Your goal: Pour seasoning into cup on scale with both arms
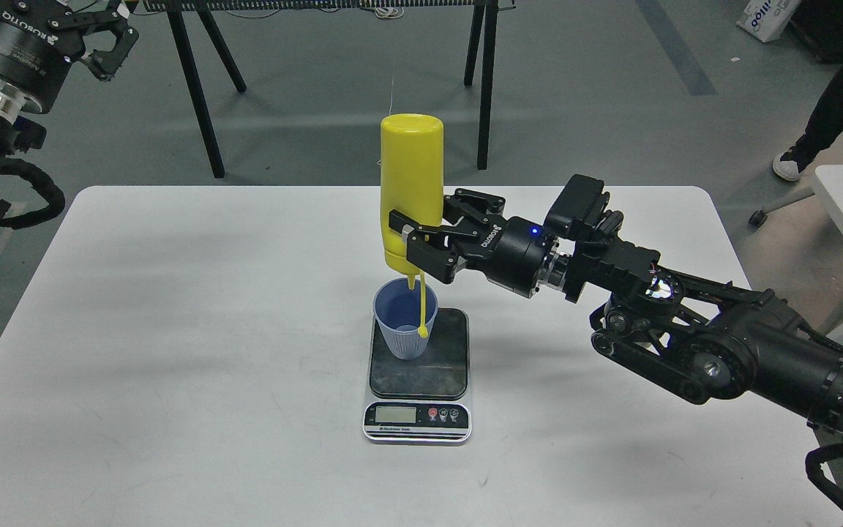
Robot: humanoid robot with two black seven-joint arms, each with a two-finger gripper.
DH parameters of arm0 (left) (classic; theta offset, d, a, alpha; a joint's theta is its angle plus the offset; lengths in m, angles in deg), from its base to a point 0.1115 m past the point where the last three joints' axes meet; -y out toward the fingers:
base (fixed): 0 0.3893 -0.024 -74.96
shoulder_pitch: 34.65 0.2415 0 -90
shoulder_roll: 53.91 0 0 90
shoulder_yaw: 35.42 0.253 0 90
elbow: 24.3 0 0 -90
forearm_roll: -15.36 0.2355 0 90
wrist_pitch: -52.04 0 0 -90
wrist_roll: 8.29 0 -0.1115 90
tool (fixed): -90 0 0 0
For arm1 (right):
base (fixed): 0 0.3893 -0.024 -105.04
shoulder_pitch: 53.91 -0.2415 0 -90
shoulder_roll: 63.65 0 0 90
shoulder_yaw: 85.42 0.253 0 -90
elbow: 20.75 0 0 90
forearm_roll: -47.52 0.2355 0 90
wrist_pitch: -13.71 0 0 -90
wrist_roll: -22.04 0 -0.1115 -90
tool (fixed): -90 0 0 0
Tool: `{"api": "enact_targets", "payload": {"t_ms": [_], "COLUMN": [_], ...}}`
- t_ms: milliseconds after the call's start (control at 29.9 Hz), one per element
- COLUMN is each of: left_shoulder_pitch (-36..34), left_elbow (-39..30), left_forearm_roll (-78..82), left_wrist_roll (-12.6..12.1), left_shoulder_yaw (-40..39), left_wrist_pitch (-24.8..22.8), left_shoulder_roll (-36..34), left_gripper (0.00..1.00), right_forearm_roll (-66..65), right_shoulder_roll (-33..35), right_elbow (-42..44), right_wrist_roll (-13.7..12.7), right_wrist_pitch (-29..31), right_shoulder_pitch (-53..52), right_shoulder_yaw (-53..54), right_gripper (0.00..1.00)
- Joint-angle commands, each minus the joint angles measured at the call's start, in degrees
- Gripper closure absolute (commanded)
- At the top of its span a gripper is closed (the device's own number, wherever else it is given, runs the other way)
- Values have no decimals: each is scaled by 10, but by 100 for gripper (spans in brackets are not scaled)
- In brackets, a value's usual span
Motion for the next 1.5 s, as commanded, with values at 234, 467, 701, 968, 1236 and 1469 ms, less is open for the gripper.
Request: {"api": "enact_targets", "payload": {"t_ms": [234,467,701,968,1236,1469], "left_shoulder_pitch": [0,0,0,-1,1,1], "left_elbow": [0,-1,0,-1,-33,-34], "left_forearm_roll": [0,0,0,1,1,1], "left_wrist_roll": [0,0,-1,-3,-3,-4], "left_shoulder_yaw": [-1,-1,1,4,5,5], "left_wrist_pitch": [0,0,0,0,0,0], "left_shoulder_roll": [-1,-2,-2,-7,-25,-25], "left_gripper": [0,0,0,0,0,0], "right_forearm_roll": [-5,2,111,367,585,752], "right_shoulder_roll": [-15,-9,13,96,185,197], "right_elbow": [7,5,-3,-108,-198,-205], "right_wrist_roll": [1,1,7,10,31,55], "right_wrist_pitch": [-8,-8,-3,0,1,68], "right_shoulder_pitch": [-4,-3,4,6,30,118], "right_shoulder_yaw": [-1,-1,9,13,23,111], "right_gripper": [54,54,54,54,54,54]}}
